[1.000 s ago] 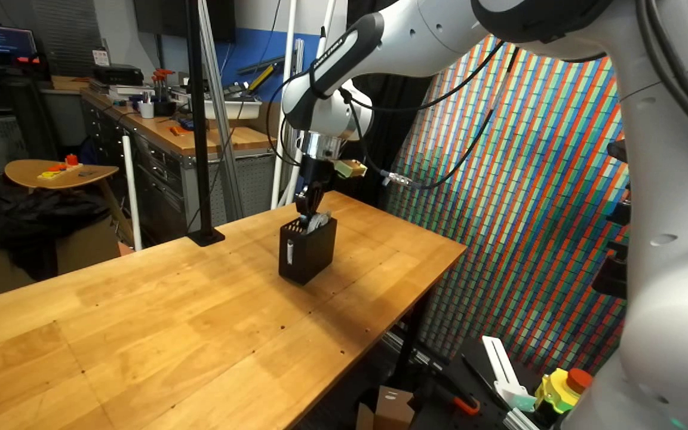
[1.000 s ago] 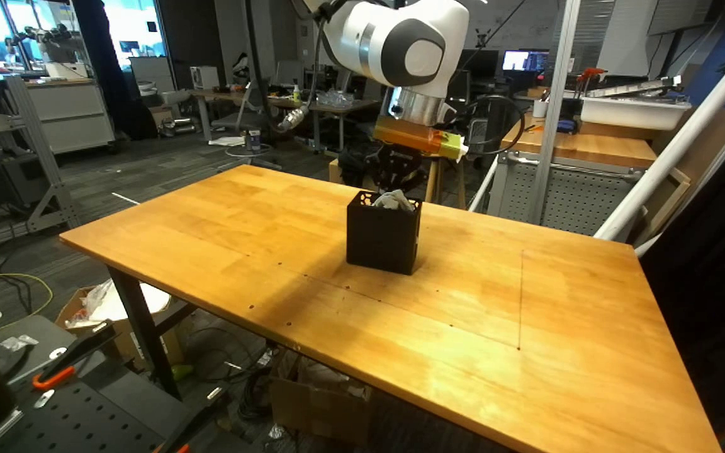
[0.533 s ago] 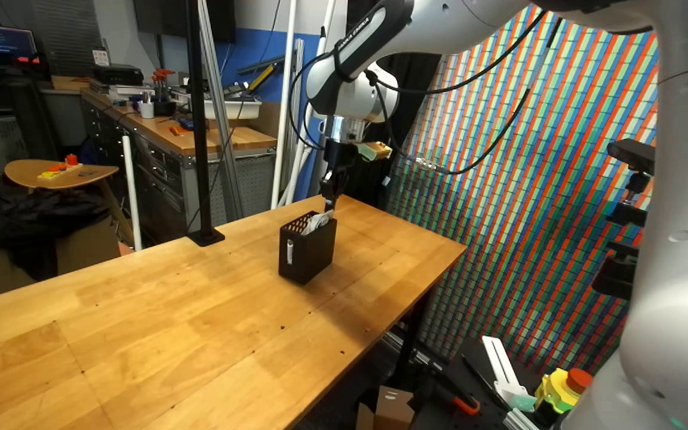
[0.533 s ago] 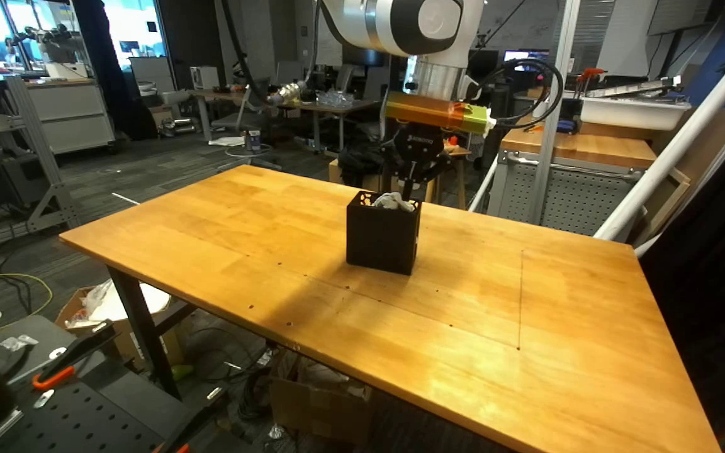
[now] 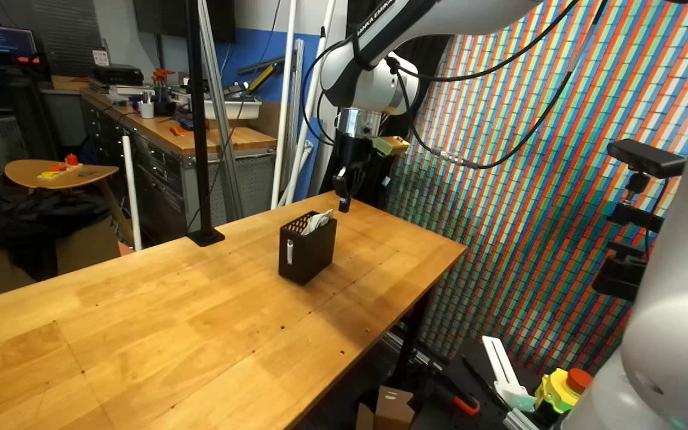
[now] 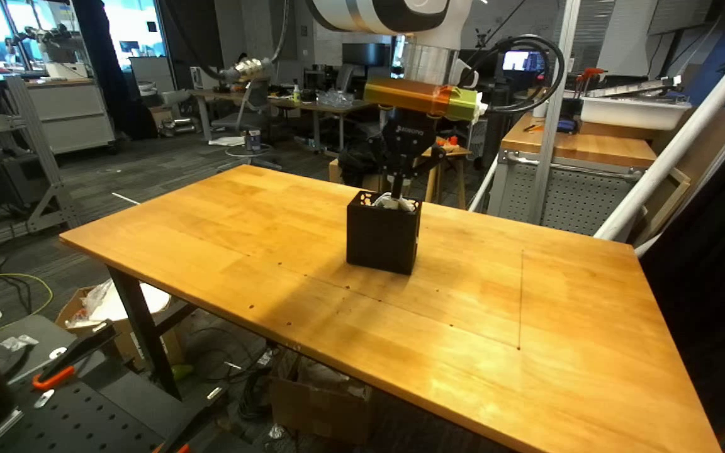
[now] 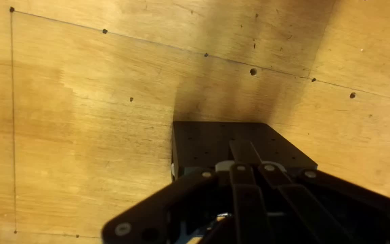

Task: Pick up the cloth from the table and put it in the box

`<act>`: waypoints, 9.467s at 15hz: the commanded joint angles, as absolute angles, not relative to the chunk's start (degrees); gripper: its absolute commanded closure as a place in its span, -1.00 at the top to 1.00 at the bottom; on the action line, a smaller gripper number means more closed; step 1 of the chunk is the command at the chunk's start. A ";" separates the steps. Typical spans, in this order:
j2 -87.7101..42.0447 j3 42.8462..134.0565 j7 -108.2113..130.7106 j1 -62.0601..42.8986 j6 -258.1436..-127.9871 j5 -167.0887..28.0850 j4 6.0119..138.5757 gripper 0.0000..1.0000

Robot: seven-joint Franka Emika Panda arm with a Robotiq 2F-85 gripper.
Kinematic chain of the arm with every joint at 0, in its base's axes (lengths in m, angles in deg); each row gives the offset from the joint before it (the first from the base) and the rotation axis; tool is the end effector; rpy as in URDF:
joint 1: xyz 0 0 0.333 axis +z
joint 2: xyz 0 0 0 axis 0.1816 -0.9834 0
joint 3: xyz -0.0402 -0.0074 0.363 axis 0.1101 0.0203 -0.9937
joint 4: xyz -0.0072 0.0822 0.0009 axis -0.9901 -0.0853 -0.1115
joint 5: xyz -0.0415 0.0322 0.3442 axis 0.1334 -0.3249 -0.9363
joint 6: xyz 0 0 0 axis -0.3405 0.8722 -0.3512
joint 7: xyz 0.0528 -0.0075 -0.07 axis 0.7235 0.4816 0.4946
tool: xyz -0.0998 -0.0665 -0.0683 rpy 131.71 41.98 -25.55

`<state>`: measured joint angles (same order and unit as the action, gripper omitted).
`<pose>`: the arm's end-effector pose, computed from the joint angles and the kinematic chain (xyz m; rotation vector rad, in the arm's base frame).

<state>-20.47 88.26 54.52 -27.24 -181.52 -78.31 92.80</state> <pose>0.5340 -0.1905 0.3861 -3.0228 -0.3935 0.0397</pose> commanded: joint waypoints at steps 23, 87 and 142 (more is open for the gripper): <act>-26.69 87.74 56.87 -23.34 -181.07 -76.21 85.33 -1.00; -37.77 84.79 60.06 -25.53 -177.86 -79.33 71.43 -1.00; -34.44 84.25 56.16 -22.98 -181.04 -78.86 79.06 -1.00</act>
<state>-34.10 84.26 55.35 -22.59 -180.30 -79.75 80.08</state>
